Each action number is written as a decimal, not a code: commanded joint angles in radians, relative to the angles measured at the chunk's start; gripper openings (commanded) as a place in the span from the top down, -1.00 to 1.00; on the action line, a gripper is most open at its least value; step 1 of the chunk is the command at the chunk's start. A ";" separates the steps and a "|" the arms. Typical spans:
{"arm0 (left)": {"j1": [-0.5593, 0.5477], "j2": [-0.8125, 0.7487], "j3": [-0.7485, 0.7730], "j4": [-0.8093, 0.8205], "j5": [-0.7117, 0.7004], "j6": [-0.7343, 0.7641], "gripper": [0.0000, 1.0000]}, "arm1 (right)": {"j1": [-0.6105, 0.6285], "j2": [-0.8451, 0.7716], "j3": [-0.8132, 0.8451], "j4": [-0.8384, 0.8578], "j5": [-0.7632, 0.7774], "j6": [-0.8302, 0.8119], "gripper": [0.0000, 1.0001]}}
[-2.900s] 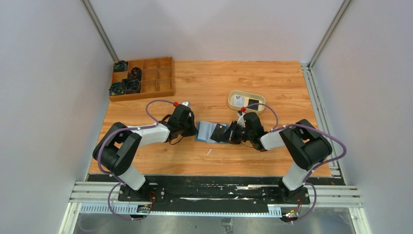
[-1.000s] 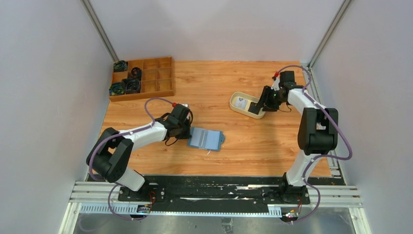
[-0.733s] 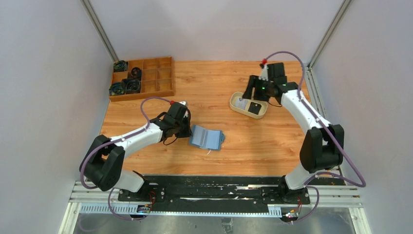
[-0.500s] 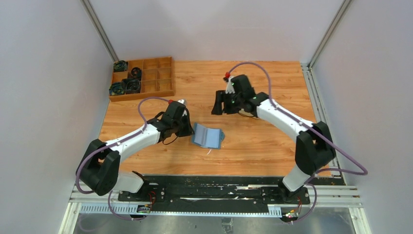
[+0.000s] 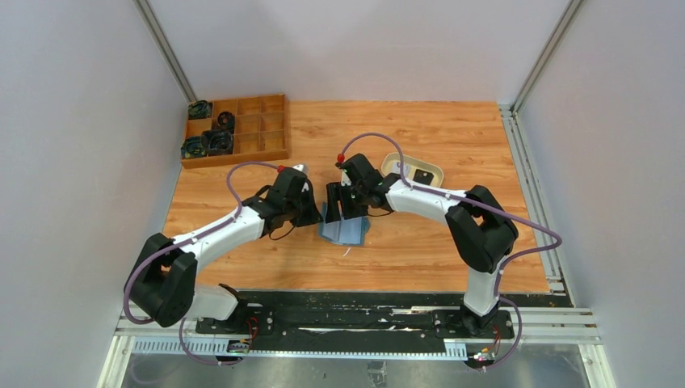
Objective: Take the credit cards out of the card holder
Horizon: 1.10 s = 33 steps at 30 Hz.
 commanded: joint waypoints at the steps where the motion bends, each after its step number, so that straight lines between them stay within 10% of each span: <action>1: -0.004 -0.024 -0.018 0.002 -0.009 -0.009 1.00 | 0.016 0.032 0.030 0.030 0.002 0.024 -0.34; 33: -0.005 0.018 -0.055 0.018 -0.048 0.014 1.00 | 0.066 0.086 -0.008 -0.009 0.105 -0.037 -0.35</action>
